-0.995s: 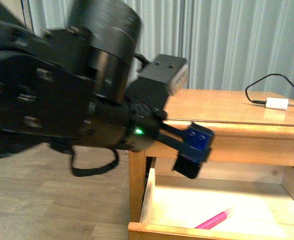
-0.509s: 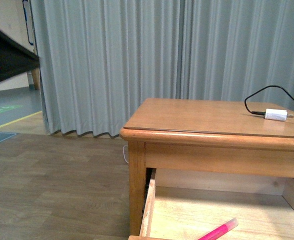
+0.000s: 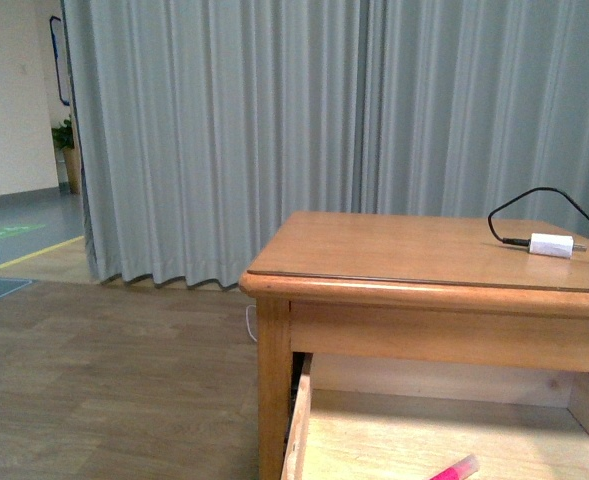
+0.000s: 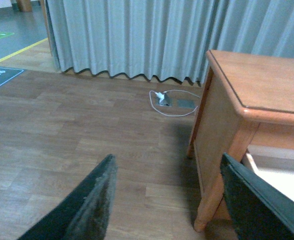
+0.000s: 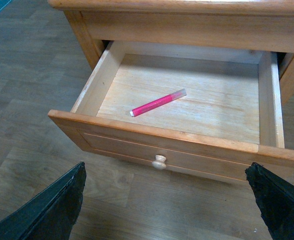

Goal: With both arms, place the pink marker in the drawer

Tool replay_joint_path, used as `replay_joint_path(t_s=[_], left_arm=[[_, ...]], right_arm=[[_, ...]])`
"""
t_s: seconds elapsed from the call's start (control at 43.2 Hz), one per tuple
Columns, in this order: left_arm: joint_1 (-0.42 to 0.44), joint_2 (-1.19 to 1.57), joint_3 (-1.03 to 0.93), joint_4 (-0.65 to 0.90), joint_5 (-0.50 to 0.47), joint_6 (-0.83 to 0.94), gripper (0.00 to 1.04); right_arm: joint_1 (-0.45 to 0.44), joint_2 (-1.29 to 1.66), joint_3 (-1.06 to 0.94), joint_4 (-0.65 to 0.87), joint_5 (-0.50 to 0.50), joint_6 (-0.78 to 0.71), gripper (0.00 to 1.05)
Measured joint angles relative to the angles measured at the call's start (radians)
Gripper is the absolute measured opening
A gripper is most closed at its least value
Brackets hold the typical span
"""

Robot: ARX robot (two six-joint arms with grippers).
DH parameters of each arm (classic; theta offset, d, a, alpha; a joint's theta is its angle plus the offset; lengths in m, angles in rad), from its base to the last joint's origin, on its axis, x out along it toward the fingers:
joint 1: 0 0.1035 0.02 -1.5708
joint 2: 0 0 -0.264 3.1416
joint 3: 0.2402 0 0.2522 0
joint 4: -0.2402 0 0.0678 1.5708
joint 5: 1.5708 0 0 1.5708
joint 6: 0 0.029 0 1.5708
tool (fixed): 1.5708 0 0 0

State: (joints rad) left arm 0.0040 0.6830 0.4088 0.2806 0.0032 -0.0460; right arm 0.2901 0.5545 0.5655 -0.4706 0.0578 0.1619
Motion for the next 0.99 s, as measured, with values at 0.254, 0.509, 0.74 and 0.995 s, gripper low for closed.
replay_joint_path(t_s=[0.254,0.509,0.74,0.995], left_arm=[[-0.003,-0.11,-0.17,0.046,-0.003,0.032,0.18],[-0.003,-0.213,-0.271,0.048,-0.003,0.038,0.04],[-0.003,-0.291,-0.32,0.022,-0.003,0.039,0.04],[-0.003,-0.377,-0.357,-0.027,-0.003,0.038,0.04]], right_arm=[[0.0,0.0,0.0,0.0,0.0,0.0,0.96],[0.0,0.0,0.0,0.0,0.0,0.0,0.96],[0.0,0.0,0.0,0.0,0.0,0.0,0.96],[0.0,0.0,0.0,0.0,0.0,0.0,0.96]])
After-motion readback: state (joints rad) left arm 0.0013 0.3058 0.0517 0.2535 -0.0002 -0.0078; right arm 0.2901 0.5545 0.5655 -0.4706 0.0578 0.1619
